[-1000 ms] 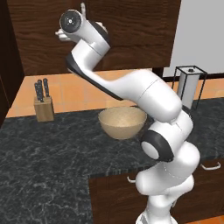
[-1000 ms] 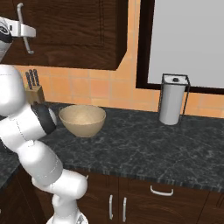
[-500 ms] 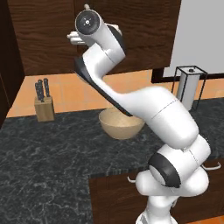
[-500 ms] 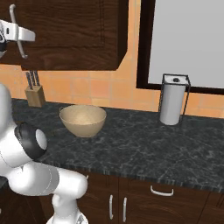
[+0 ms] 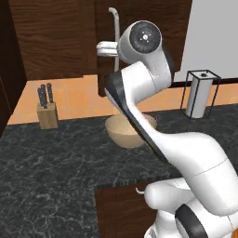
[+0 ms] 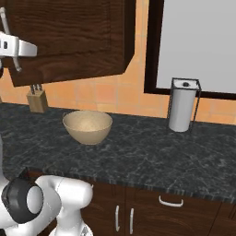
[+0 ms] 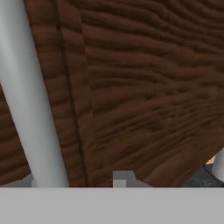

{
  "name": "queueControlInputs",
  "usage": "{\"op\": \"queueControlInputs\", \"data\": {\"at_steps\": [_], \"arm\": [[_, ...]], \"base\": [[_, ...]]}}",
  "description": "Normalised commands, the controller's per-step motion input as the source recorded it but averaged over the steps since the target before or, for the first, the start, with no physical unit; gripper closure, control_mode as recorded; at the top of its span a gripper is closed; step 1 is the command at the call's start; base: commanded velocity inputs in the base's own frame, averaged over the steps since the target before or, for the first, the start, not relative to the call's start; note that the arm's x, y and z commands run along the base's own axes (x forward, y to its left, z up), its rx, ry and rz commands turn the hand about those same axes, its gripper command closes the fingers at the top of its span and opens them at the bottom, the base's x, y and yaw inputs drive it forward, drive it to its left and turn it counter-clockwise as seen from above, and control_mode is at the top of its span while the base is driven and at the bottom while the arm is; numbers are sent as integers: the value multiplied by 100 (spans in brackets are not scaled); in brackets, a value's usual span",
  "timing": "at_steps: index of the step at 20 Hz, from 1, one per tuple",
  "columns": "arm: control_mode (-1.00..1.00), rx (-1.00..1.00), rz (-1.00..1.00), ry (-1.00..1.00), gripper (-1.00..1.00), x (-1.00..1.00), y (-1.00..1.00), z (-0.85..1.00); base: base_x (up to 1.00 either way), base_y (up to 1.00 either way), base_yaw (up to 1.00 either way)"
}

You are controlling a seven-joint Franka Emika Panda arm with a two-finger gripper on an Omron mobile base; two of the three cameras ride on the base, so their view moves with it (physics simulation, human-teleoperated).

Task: Open the cabinet, pick up the bread from the cabinet and place it in the basket. Then move the basket to the dining counter.

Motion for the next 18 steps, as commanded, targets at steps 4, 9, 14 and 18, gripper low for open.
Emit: {"op": "queueControlInputs", "data": {"at_steps": [4,9,14,18], "arm": [[-100,9,24,0,100,-100,-100,0],[-100,12,27,1,100,-100,-100,-1],[-100,9,16,1,100,-51,-100,-13],[-100,3,4,3,-100,-36,-34,-2]], "base": [[0,0,0],[0,0,0],[0,0,0],[0,0,0]]}}
